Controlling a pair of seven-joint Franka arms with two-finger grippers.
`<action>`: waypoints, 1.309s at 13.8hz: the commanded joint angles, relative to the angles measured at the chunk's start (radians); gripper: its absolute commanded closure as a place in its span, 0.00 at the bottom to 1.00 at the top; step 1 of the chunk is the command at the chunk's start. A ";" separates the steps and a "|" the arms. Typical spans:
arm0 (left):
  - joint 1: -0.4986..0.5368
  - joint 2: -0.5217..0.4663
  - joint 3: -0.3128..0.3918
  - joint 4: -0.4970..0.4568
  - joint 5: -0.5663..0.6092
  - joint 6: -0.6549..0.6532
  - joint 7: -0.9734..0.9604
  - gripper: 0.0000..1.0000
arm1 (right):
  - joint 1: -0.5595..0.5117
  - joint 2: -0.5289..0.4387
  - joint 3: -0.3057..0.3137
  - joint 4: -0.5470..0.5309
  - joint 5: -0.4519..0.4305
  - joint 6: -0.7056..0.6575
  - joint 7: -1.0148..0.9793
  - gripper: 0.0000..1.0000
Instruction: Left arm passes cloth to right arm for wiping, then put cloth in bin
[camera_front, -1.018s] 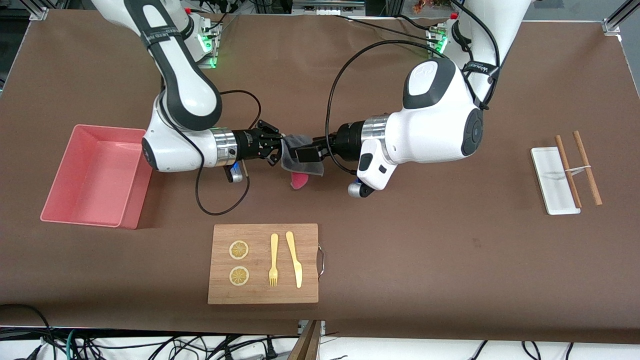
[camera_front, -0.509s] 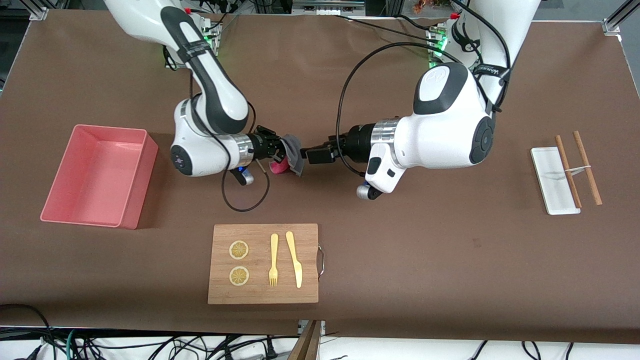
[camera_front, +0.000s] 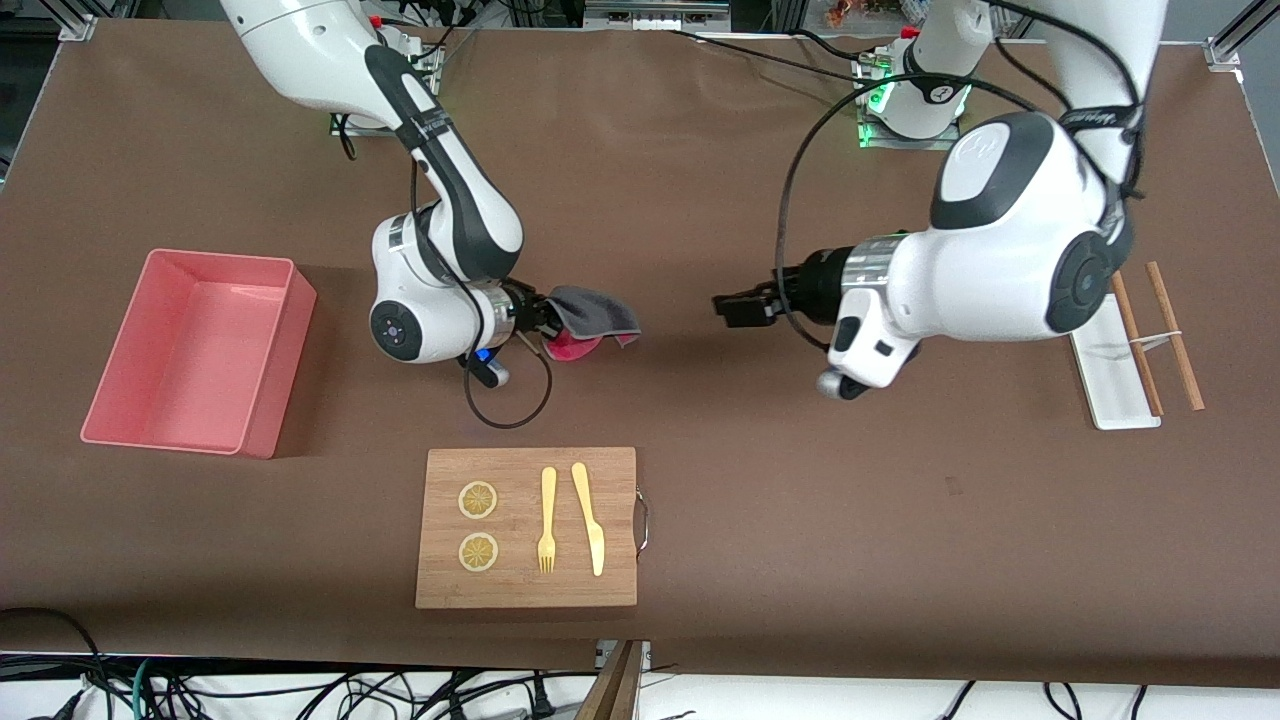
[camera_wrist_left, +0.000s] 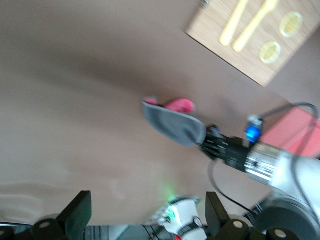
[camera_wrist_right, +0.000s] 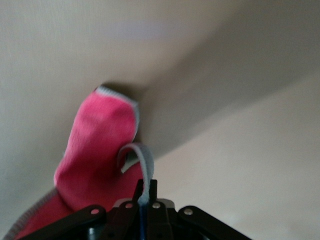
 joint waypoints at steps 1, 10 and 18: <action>0.124 -0.233 -0.006 -0.264 0.045 0.006 0.019 0.00 | -0.077 0.007 -0.004 0.026 -0.085 -0.036 -0.116 1.00; 0.255 -0.474 -0.084 -0.412 0.480 -0.089 0.506 0.00 | -0.318 -0.002 -0.004 0.084 -0.409 -0.199 -0.558 1.00; 0.285 -0.472 -0.082 -0.431 0.634 0.078 0.698 0.00 | -0.198 0.024 0.002 0.107 -0.472 -0.118 -0.384 1.00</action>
